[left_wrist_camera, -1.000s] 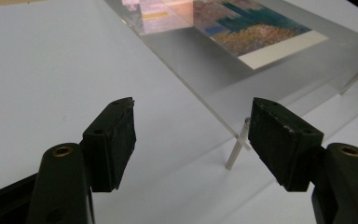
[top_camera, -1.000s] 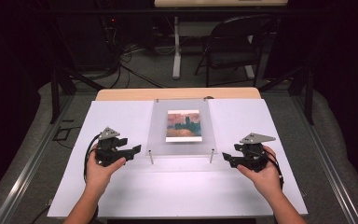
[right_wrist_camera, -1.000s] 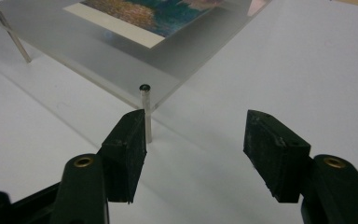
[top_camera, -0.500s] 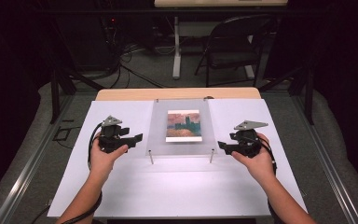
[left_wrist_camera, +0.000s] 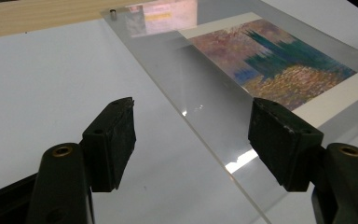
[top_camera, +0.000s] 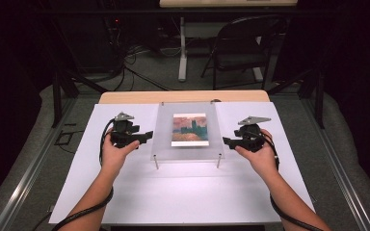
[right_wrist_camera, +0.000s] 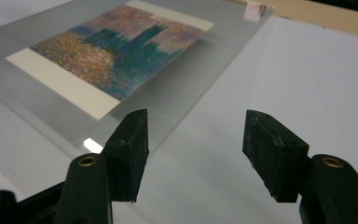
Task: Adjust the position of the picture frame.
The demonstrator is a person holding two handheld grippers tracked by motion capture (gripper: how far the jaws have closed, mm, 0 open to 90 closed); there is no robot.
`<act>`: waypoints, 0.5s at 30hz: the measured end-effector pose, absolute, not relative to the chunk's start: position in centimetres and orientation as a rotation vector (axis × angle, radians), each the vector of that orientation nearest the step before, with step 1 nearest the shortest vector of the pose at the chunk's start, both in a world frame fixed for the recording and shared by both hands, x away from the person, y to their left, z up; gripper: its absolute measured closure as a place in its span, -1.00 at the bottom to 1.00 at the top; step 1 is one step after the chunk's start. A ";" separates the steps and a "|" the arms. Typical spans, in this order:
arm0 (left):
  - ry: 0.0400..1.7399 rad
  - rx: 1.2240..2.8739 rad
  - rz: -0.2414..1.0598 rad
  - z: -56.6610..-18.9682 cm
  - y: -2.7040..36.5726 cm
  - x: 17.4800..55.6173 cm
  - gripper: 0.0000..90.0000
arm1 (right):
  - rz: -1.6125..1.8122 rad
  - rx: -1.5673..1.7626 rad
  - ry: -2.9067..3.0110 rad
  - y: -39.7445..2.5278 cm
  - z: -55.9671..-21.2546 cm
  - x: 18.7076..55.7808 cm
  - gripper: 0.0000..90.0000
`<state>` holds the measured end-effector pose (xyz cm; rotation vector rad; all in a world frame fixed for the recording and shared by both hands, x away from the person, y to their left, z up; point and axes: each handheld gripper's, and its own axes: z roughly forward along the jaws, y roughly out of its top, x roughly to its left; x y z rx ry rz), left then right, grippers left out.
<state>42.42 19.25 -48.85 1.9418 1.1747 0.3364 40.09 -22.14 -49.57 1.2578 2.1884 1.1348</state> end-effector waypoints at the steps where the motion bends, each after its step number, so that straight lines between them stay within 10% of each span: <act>1: 1.173 1.943 0.338 -48.8 19.2 42.6 -0.29 | 1.137 1.244 2.180 -22.1 -49.5 40.3 -0.12; 15: 1.164 1.937 0.323 -48.1 17.5 44.8 -0.29 | 1.122 1.255 2.173 -21.3 -48.9 42.9 -0.09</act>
